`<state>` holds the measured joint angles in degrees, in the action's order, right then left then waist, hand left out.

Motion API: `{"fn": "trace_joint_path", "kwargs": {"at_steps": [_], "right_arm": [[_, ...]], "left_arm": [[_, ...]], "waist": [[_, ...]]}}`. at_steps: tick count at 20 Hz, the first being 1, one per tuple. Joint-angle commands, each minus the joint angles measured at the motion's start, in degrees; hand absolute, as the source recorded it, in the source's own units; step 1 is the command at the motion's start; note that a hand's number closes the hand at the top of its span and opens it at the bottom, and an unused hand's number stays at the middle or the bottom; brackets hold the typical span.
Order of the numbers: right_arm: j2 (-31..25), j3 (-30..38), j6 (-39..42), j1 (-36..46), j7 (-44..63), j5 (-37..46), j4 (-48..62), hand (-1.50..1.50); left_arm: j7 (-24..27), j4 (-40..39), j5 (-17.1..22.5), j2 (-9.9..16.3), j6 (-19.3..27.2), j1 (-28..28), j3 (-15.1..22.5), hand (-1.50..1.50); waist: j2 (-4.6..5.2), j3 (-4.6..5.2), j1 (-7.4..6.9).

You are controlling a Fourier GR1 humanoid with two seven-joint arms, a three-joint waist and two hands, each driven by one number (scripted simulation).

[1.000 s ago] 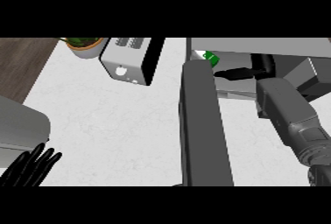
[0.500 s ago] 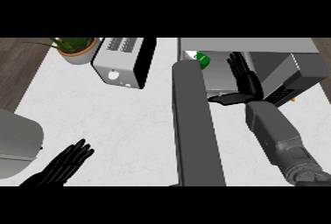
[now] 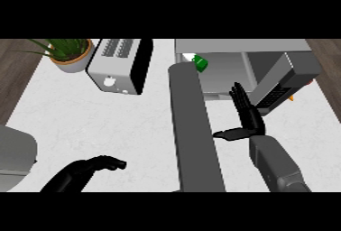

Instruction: Pick up the milk, place it into the microwave and close the microwave

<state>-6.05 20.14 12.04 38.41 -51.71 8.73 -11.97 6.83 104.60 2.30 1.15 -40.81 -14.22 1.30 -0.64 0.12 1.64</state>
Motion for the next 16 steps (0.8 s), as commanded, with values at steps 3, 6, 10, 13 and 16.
{"fn": "trace_joint_path", "kwargs": {"at_steps": [3, 6, 10, 13, 16], "right_arm": [[0.0, -3.3, 0.2, -12.3, -3.0, 1.4, -5.4, -1.50], [-2.2, -3.4, 1.8, -17.7, -3.6, 0.4, -10.4, -1.50], [-4.2, -2.8, 4.6, -26.0, -5.3, -2.1, -17.2, -1.50], [-5.6, -3.0, 8.6, -30.8, -2.3, -4.6, -24.6, -1.50], [-7.5, -3.2, 12.0, -37.6, -4.5, -6.6, -31.1, -1.50]], "left_arm": [[1.8, -6.1, -6.3, -1.1, 4.1, 6.5, 2.5, 1.50], [3.8, -8.9, -10.1, -1.1, 6.4, 6.6, 4.7, 1.50], [5.9, -14.1, -14.4, -1.1, 6.5, 11.3, 7.8, 1.50], [7.1, -17.0, -17.7, -1.1, 10.3, 13.5, 10.8, 1.50], [9.2, -23.4, -17.9, -1.1, 13.3, 17.3, 11.9, 1.50]], "waist": [[-0.16, 0.06, 1.16], [-0.38, 0.14, 1.79], [0.00, 0.11, 1.57], [0.04, 0.13, 1.46], [0.24, 0.17, 2.24]]}}
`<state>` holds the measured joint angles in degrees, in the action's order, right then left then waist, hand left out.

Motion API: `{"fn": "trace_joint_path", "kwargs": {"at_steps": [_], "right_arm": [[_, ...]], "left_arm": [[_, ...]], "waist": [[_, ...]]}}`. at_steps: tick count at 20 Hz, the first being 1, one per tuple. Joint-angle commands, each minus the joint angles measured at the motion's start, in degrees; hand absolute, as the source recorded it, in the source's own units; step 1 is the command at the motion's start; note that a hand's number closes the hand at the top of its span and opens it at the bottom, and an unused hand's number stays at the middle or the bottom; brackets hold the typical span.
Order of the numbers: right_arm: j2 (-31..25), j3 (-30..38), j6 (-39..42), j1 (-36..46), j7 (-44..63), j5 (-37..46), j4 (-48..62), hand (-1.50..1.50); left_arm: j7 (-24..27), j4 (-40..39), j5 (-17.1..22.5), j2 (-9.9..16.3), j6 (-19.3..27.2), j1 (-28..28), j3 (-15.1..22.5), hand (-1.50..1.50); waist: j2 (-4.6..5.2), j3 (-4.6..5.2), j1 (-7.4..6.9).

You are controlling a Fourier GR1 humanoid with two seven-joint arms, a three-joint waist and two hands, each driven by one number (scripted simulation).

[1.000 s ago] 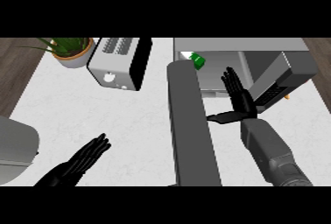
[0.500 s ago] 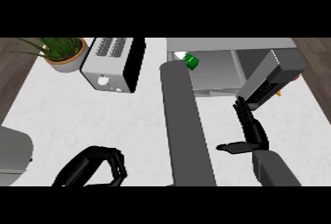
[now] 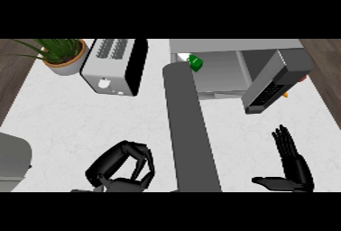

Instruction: Pick up the milk, place it into the microwave and close the microwave

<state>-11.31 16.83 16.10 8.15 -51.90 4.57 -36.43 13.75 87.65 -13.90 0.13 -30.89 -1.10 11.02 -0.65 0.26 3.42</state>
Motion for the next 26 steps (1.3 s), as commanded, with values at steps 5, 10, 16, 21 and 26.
{"fn": "trace_joint_path", "kwargs": {"at_steps": [5, 10, 16, 21, 26], "right_arm": [[-3.7, -1.7, 13.8, -16.1, -0.6, -6.9, -18.4, -1.50], [-7.1, -0.7, 17.2, -20.8, 3.0, -13.6, -29.6, -1.50], [-8.1, -4.0, 21.6, -22.6, 10.0, -20.6, -39.2, -1.50], [-6.6, -8.2, 20.2, -25.6, 14.9, -23.0, -49.9, -1.50], [-9.7, -9.0, 21.2, -26.7, 20.6, -27.5, -57.1, -1.50]], "left_arm": [[7.3, -11.9, -2.8, -0.1, 12.7, 6.6, 10.5, 1.50], [7.9, -17.7, 1.9, -0.1, 18.9, 10.9, 19.7, 1.50], [2.8, -21.7, 11.1, -0.1, 27.9, 15.2, 33.1, 1.50], [-0.9, -21.7, 17.4, -0.1, 37.9, 20.4, 41.4, 1.50], [-2.3, -21.3, 20.7, -0.1, 48.6, 25.5, 46.1, 1.50]], "waist": [[0.35, -0.02, -0.38], [0.55, -0.09, -0.57], [0.87, -0.04, 1.09], [0.91, 0.00, 2.27], [0.94, 0.04, 3.81]]}}
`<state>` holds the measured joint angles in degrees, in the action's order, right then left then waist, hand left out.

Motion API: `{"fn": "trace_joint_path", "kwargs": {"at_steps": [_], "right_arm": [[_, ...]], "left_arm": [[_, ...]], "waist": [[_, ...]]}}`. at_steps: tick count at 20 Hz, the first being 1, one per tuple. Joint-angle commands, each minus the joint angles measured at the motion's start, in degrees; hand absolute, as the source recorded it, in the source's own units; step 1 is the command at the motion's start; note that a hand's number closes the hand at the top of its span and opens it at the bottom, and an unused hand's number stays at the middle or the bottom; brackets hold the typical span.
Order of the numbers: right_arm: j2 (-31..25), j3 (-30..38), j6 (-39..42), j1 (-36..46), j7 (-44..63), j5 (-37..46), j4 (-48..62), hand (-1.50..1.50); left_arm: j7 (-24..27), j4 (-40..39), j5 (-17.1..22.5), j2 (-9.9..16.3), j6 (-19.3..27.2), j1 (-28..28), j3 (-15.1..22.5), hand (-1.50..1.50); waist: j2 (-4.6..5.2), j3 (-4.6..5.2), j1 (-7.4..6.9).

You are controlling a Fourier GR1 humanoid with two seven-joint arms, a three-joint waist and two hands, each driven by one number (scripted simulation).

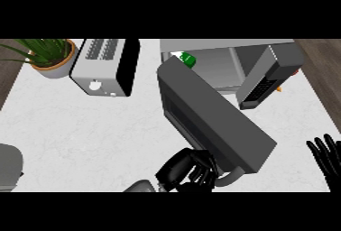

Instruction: Pick up the milk, place it into the microwave and close the microwave

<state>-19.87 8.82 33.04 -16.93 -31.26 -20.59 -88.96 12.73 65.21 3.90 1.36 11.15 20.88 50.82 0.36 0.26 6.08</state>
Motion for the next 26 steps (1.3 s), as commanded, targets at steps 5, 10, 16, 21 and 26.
{"fn": "trace_joint_path", "kwargs": {"at_steps": [5, 10, 16, 21, 26], "right_arm": [[-2.1, -3.3, 4.4, -0.5, 4.6, -5.4, -10.1, -1.50], [-3.9, -3.1, 4.1, 0.3, 8.0, -8.3, -12.6, -1.50], [-4.2, -3.7, 2.1, 0.0, 11.7, -10.6, -16.7, -1.50], [-4.5, -4.4, 0.7, 0.8, 14.3, -11.8, -18.9, -1.50], [-5.7, -3.7, 0.8, -0.5, 15.8, -14.3, -21.1, -1.50]], "left_arm": [[-2.5, -1.1, 8.3, -1.3, 11.9, 9.2, 6.9, 1.50], [-1.4, -1.3, 13.0, -1.3, 18.8, 13.5, 6.0, 1.50], [0.6, -5.4, 17.5, -1.3, 24.4, 19.0, 4.3, 1.50], [0.4, -9.0, 22.0, -1.4, 25.8, 25.8, 1.6, 1.50], [1.2, -14.4, 26.2, -1.4, 25.1, 31.0, -1.9, 1.50]], "waist": [[0.48, 0.13, 3.11], [1.11, 0.14, 4.27], [1.41, 0.16, 5.82], [1.96, 0.09, 6.68], [2.30, 0.02, 8.20]]}}
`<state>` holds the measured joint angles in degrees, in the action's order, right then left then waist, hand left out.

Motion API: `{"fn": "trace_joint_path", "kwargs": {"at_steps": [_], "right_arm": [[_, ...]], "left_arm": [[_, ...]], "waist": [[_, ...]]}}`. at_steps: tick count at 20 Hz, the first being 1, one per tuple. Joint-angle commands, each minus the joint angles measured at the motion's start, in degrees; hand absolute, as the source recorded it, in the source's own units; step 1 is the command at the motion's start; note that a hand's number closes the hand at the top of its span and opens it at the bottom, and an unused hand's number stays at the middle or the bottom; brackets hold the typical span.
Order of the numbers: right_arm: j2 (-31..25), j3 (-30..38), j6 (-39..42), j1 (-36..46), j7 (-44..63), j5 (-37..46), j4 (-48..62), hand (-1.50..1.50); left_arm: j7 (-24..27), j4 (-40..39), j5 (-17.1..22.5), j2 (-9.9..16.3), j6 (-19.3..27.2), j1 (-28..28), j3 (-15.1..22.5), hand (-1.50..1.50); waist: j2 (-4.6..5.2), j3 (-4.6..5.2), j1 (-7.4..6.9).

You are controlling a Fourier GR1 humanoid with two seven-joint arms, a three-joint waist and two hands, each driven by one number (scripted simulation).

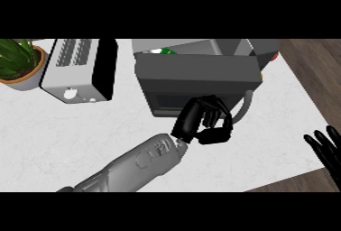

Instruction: Pick up the milk, place it into the microwave and close the microwave

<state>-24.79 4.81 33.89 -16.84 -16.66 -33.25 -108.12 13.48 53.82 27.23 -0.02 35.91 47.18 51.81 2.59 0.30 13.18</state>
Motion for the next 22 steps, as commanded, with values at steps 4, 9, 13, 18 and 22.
{"fn": "trace_joint_path", "kwargs": {"at_steps": [4, 9, 13, 18, 22], "right_arm": [[-1.3, 0.5, -1.4, 0.7, 2.8, -2.3, -2.0, -1.50], [-2.5, 1.8, -1.6, 0.8, 3.8, -4.2, -3.1, -1.50], [-2.9, 2.2, -2.2, 1.7, 4.7, -5.5, -3.4, -1.50], [-2.8, 2.2, -2.2, 1.7, 4.7, -6.8, -4.4, -1.50], [-3.6, 2.4, -1.7, 1.9, 5.4, -8.3, -4.8, -1.50]], "left_arm": [[2.6, -5.2, 7.1, 0.0, -0.4, 5.6, -4.1, 1.50], [5.2, -9.5, 10.4, 0.0, -1.4, 7.8, -6.3, 1.50], [6.7, -10.5, 13.4, 0.0, -2.5, 8.4, -7.0, 1.50], [8.1, -12.1, 16.1, 0.0, -3.4, 8.8, -7.5, 1.50], [8.6, -12.6, 19.0, 0.0, -2.7, 7.4, -8.1, 1.50]], "waist": [[0.80, 0.00, 0.64], [1.31, -0.05, 1.78], [1.69, -0.05, 1.88], [1.83, -0.12, 2.73], [2.07, -0.15, 2.74]]}}
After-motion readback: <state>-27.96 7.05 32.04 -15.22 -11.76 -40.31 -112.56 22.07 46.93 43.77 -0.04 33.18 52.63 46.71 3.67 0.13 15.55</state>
